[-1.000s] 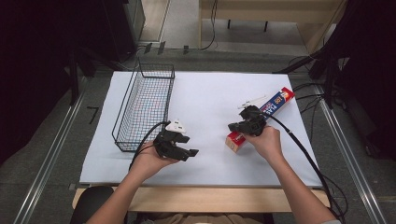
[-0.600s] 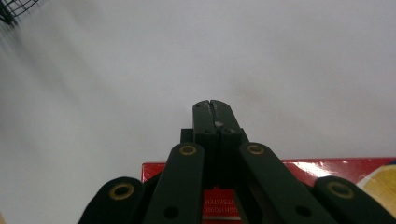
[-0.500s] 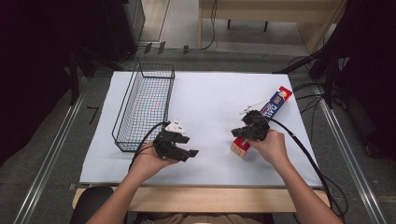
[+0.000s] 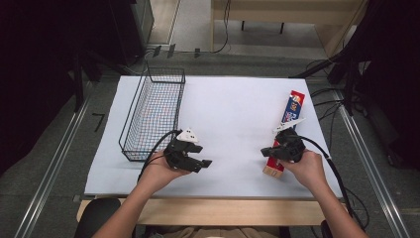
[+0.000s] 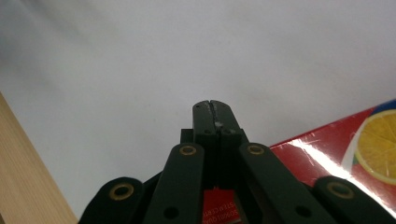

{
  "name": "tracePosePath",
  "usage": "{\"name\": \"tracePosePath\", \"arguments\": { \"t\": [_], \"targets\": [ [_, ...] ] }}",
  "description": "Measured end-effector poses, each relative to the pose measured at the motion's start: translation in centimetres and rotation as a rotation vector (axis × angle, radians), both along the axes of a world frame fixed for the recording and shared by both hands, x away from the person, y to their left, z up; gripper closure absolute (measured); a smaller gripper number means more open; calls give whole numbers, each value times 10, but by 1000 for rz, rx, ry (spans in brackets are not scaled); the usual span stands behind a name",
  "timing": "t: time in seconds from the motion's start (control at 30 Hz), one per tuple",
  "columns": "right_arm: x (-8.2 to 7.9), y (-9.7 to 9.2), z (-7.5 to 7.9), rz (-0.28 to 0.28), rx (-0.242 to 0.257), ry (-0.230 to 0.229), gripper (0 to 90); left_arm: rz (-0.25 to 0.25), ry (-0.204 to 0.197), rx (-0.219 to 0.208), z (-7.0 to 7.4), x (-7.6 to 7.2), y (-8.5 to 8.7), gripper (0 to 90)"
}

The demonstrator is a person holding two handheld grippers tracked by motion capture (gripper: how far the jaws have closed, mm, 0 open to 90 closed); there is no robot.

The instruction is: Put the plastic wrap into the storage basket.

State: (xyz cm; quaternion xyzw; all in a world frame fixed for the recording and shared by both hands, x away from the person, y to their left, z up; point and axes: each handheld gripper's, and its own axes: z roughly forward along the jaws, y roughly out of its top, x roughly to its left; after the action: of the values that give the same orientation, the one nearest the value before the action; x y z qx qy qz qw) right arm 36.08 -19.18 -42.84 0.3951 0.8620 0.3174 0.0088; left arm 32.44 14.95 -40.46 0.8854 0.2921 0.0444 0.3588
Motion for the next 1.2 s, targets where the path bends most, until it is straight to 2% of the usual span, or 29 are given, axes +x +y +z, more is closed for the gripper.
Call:
{"name": "tracePosePath", "arguments": {
  "t": [0.13,0.2,0.27,0.33,0.43,0.47,0.57,0.6,0.67,0.73,0.87,1.0,1.13,1.2],
  "targets": [
    [-4,-10,0,-24,-6,7,900,-2,4,-3,1,0,-1,379],
    [-2,-13,2,-47,2,26,900,-8,5,1,1,0,-2,379],
    [0,-17,10,-79,-3,-3,900,-8,6,0,1,1,-3,379],
    [6,-24,21,-148,16,-43,824,-9,6,-3,1,1,-3,379],
    [19,-35,36,-236,-6,-85,692,-11,5,-2,1,1,-5,379],
    [25,-37,40,-269,-25,-86,643,-15,8,-2,1,1,-6,379],
    [38,-41,44,-357,-33,-98,483,-20,6,5,0,2,-6,378],
    [43,-42,43,-388,-29,-87,419,-20,7,7,0,2,-6,378],
    [49,-43,39,-434,-36,-88,350,-19,9,3,0,2,-6,377],
    [54,-41,33,-469,-67,-92,239,-18,10,1,0,2,-6,377],
    [63,-43,24,-535,-92,-87,150,-17,9,1,0,2,-6,376],
    [73,-49,12,-603,-108,-64,130,-16,8,5,0,2,-6,375],
    [79,-50,1,-625,-96,-26,121,-19,9,9,-1,3,-6,375],
    [82,-49,-5,-632,-111,-17,114,-19,8,14,-1,3,-6,376]
  ]
}}
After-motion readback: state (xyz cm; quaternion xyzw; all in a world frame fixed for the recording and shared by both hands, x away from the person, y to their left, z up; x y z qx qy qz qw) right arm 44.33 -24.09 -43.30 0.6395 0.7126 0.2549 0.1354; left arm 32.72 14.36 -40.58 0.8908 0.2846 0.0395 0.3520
